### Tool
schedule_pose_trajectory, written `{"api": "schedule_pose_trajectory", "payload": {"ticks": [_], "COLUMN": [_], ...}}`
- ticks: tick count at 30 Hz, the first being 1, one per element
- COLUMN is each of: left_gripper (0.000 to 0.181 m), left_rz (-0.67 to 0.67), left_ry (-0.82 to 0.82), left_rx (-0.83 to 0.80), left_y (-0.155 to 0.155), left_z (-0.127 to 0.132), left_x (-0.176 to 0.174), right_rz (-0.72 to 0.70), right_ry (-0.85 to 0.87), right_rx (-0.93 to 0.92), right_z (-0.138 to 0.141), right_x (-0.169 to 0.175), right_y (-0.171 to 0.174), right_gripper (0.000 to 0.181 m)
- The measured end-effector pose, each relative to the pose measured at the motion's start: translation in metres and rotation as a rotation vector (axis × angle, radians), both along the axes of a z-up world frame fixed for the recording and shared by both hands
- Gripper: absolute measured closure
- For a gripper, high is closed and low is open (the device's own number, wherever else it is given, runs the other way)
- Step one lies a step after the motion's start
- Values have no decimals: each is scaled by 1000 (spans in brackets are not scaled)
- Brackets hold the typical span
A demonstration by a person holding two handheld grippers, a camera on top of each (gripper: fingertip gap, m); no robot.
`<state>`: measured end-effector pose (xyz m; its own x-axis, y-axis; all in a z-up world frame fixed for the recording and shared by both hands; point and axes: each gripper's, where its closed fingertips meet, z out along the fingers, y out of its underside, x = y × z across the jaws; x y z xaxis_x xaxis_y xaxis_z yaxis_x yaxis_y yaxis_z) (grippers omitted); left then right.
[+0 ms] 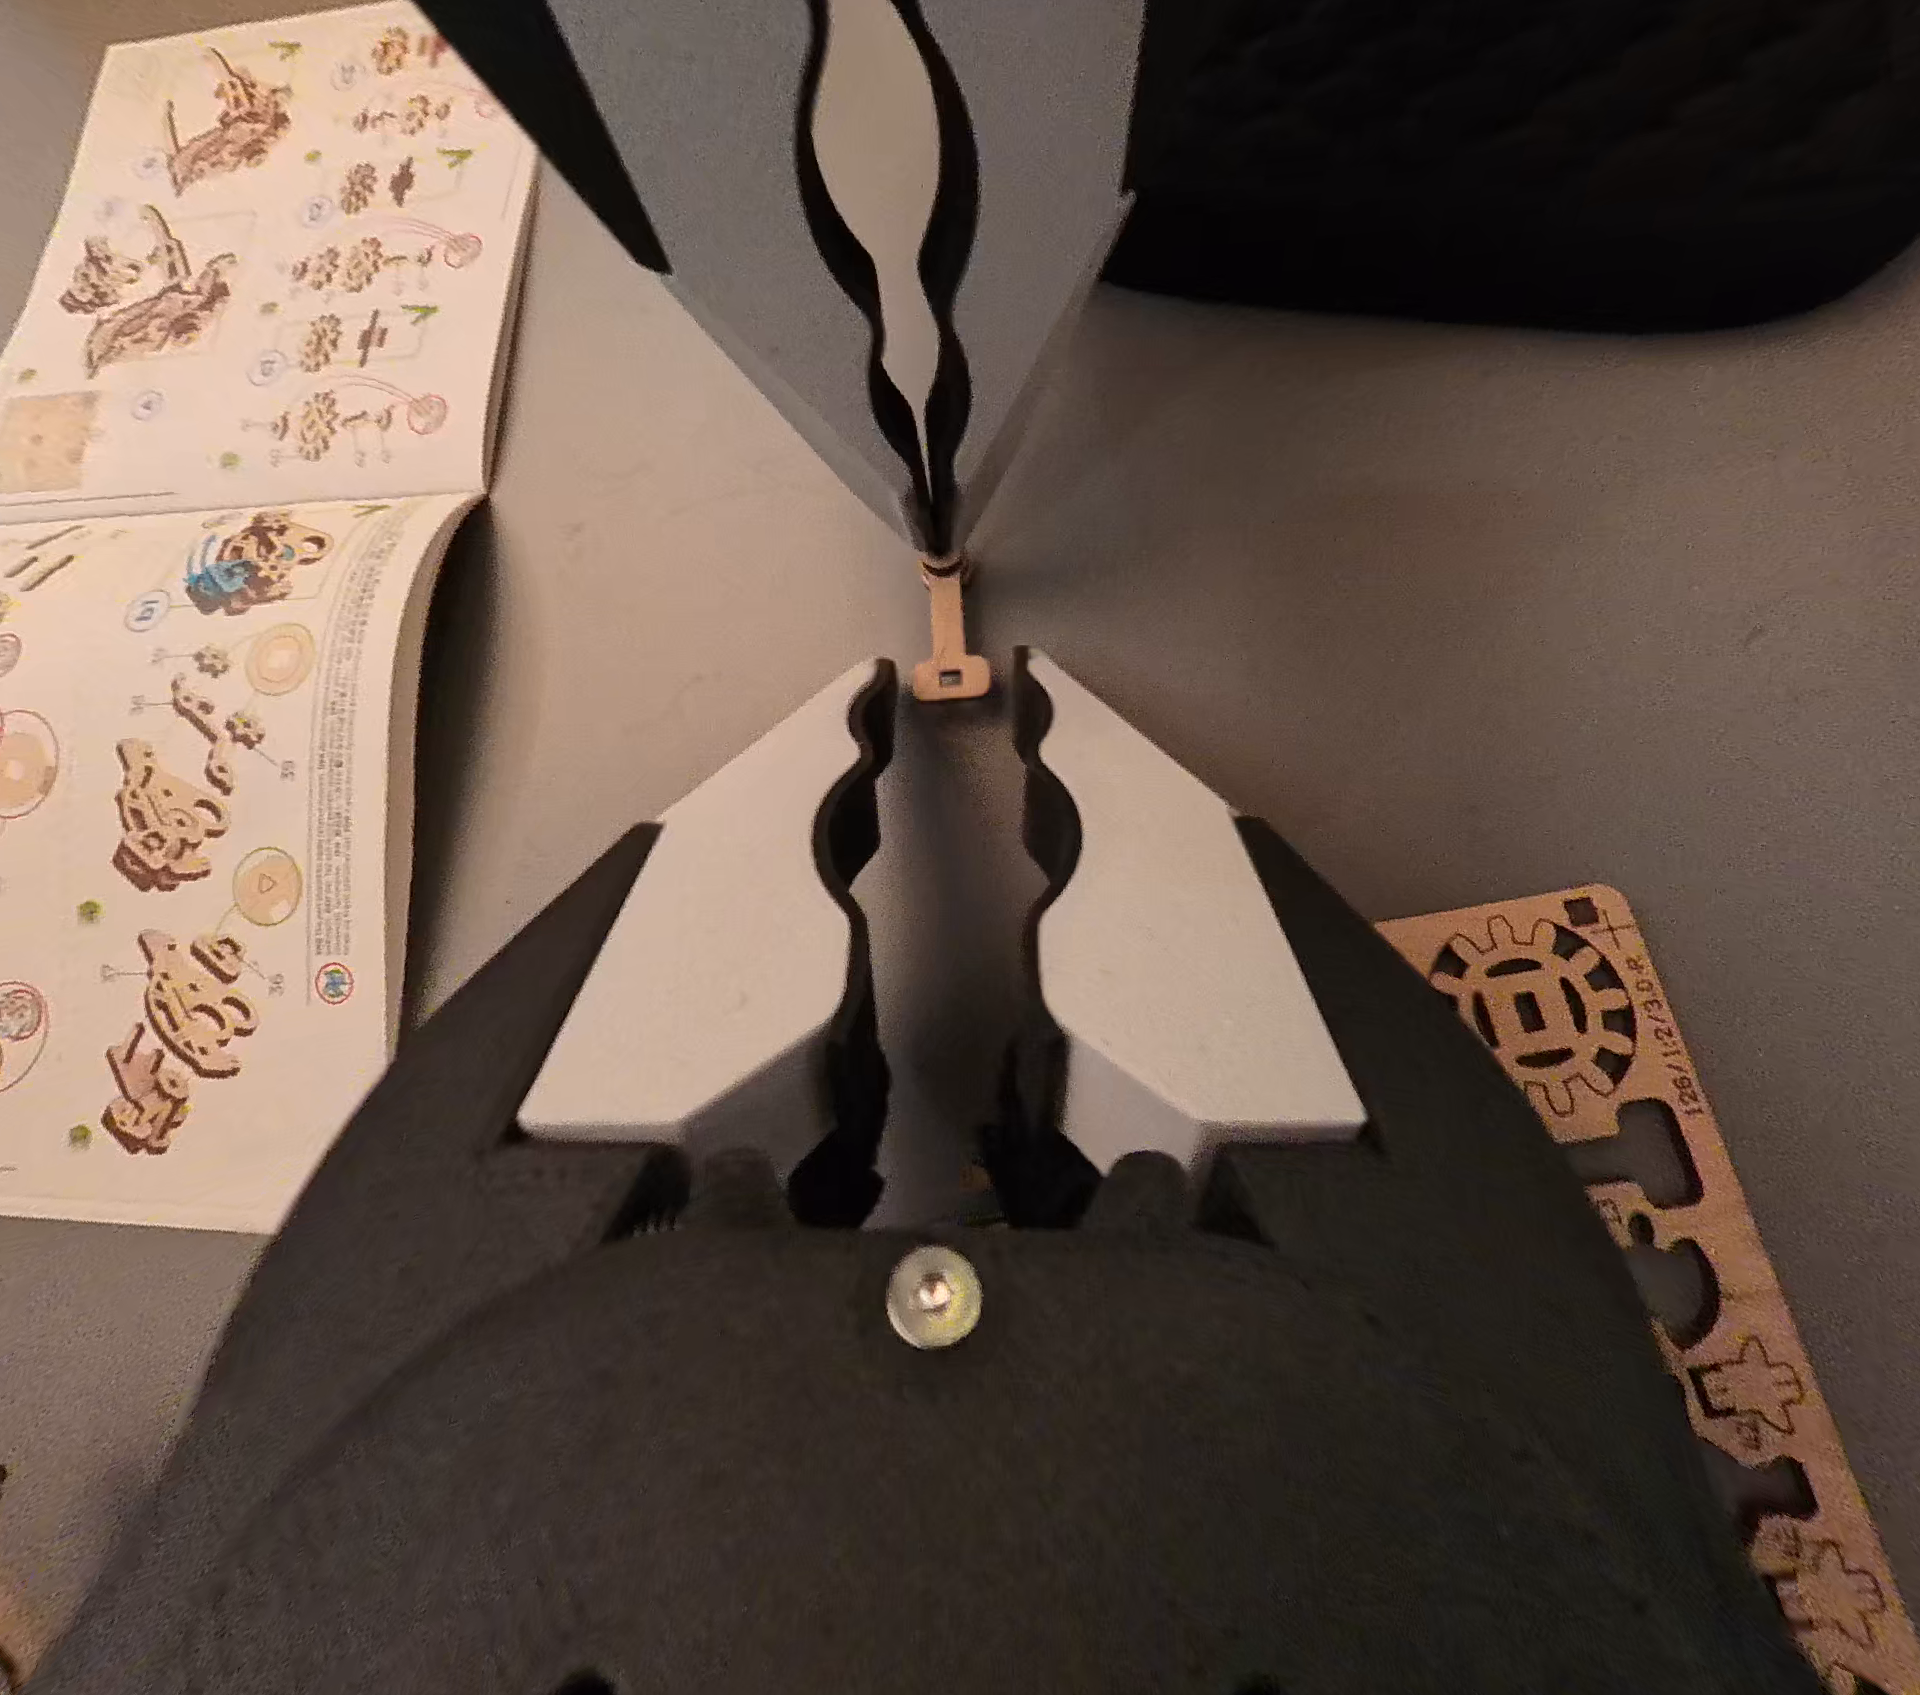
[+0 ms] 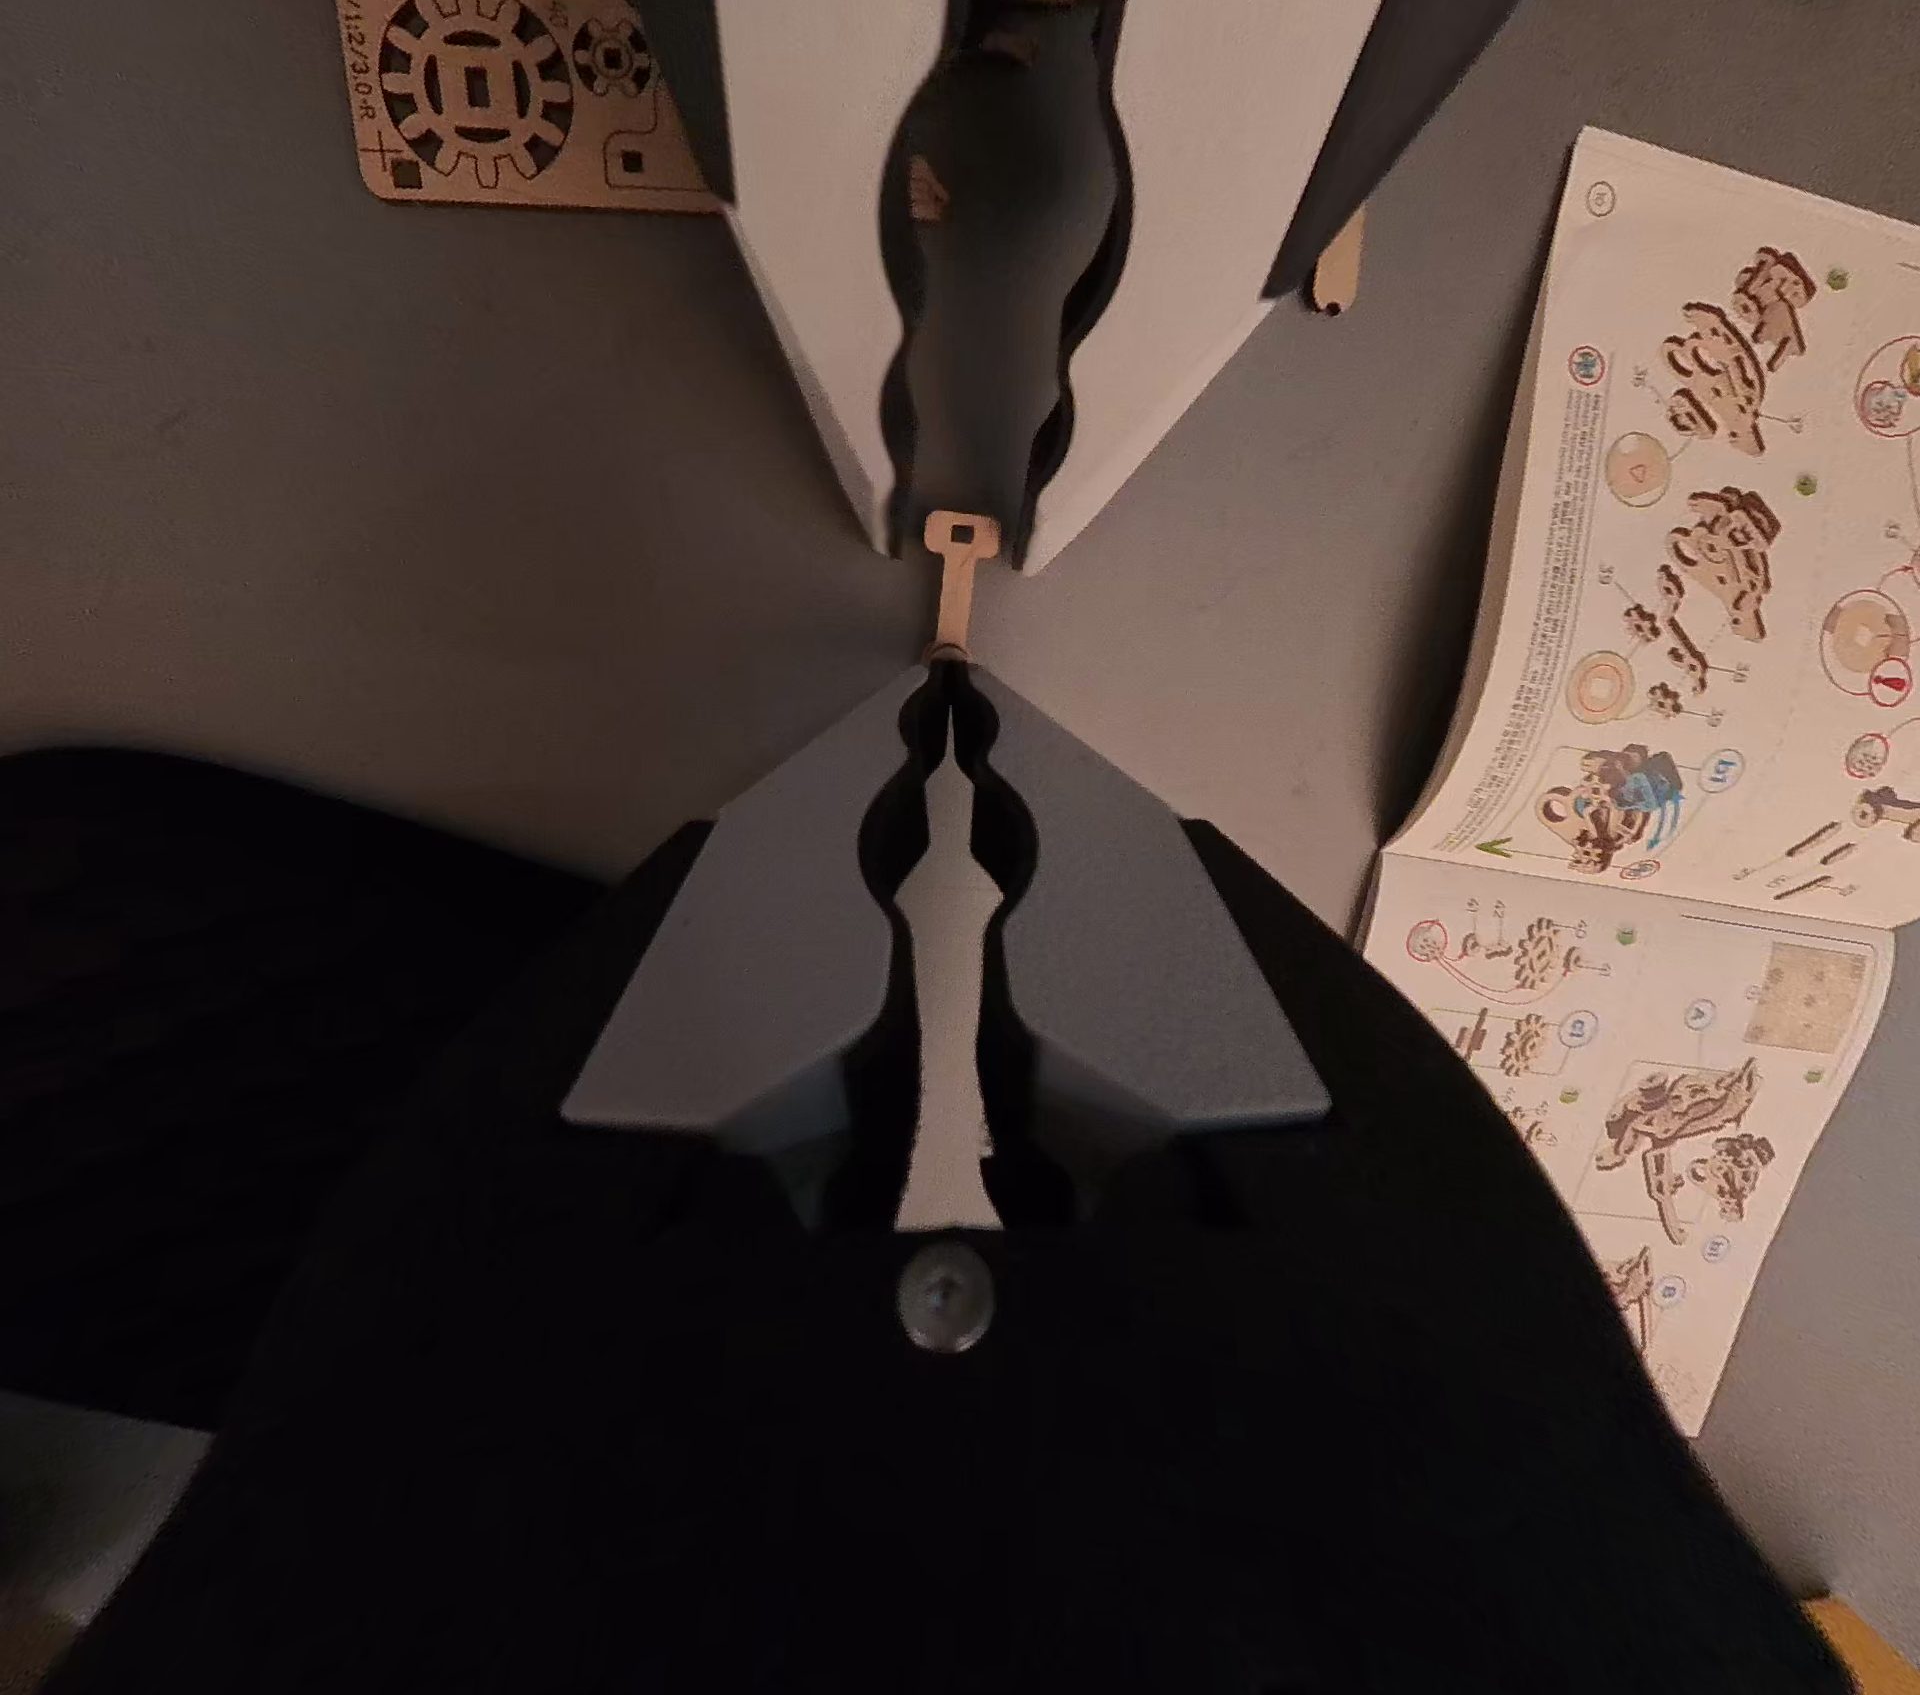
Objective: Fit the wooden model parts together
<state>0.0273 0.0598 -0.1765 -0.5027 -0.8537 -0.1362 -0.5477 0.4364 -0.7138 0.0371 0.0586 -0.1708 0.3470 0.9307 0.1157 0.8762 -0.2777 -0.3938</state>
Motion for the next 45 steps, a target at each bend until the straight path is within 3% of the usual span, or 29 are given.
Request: {"api": "schedule_pose_trajectory", "payload": {"ticks": [1,12,16,20,23,27,30,34,36,40,42,45], "left_gripper": [165,168,168,168,169,168,168,168,168,168,168,168], "left_rz": [11,-11,-7,-12,-16,-14,-16,-19,-19,-21,-22,-22], "left_ry": [-7,14,19,25,29,31,36,36,35,40,40,41], "left_rx": [-3,16,9,2,-4,-10,-13,-16,-18,-16,-16,-14], "left_y": [2,0,1,0,-2,-1,-2,-3,-3,-3,-3,-3], "left_z": [1,-2,-2,-2,-1,-1,-2,-1,-1,-2,-2,-2], "left_x": [2,0,0,-1,0,-1,-1,-1,-1,-2,-2,-2], "right_rz": [0,31,49,52,66,63,57,57,47,64,51,48], "right_ry": [1,25,-11,15,-25,-5,-37,7,-29,-16,-72,-52], "right_rx": [2,25,-11,46,-15,67,29,64,0,44,-12,59], "right_z": [0,12,-1,16,-4,15,-2,13,-5,11,-6,11], "right_x": [0,-3,-2,-6,-4,-5,-4,-5,-3,-7,1,1], "right_y": [0,0,-2,1,-5,0,0,0,-4,-4,-7,-1], "right_gripper": [181,181,181,181,181,181,181,181,181,181,178,181]}}
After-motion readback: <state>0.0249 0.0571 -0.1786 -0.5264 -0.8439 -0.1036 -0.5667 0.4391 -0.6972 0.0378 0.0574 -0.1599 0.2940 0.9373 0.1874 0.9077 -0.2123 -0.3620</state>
